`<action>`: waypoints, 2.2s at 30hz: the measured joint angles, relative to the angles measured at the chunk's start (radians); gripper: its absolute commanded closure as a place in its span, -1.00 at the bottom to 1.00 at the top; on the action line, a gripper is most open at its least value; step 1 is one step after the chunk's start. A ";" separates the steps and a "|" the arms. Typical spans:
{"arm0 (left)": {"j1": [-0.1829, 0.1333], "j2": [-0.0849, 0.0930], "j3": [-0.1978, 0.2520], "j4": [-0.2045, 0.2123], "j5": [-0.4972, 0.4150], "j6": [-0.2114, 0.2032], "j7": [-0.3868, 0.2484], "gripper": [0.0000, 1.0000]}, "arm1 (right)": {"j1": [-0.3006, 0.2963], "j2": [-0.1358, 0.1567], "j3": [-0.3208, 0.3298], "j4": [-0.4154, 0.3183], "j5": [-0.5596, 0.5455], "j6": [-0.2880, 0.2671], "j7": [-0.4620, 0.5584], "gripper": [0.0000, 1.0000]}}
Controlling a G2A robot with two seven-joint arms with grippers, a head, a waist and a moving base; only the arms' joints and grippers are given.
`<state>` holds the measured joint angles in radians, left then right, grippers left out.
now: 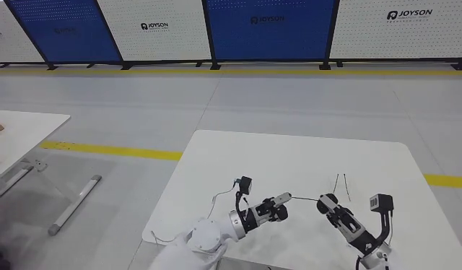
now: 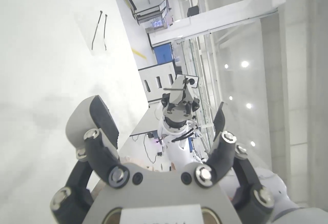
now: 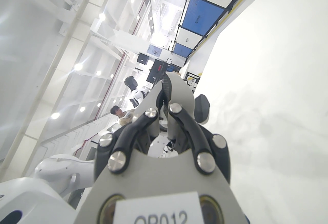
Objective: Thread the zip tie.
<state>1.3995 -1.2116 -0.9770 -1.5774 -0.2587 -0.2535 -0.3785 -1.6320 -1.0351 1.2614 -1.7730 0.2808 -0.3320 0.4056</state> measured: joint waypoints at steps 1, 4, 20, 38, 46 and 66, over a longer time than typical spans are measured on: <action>-0.004 -0.003 0.009 -0.001 0.015 0.010 0.031 -1.00 | 0.004 -0.001 -0.004 0.006 0.006 0.001 0.012 1.00; -0.020 -0.012 0.036 0.004 0.069 0.049 0.114 -1.00 | 0.014 -0.002 -0.012 0.017 -0.001 0.013 0.035 1.00; -0.011 -0.032 0.073 -0.011 0.060 0.039 0.270 -1.00 | 0.019 -0.008 -0.028 0.010 -0.037 0.028 -0.007 1.00; -0.015 -0.044 0.104 -0.010 0.052 0.030 0.301 -1.00 | 0.032 -0.019 -0.051 0.014 -0.061 0.055 -0.069 1.00; -0.017 -0.047 0.110 -0.003 0.041 0.033 0.301 -1.00 | 0.039 -0.023 -0.056 0.022 -0.064 0.061 -0.069 1.00; -0.018 -0.053 0.118 -0.003 0.015 0.008 0.270 -1.00 | 0.039 -0.023 -0.056 0.022 -0.064 0.061 -0.069 1.00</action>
<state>1.3819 -1.2642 -0.8587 -1.5806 -0.2437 -0.2458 -0.1086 -1.5934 -1.0578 1.2053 -1.7510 0.2168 -0.2715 0.3365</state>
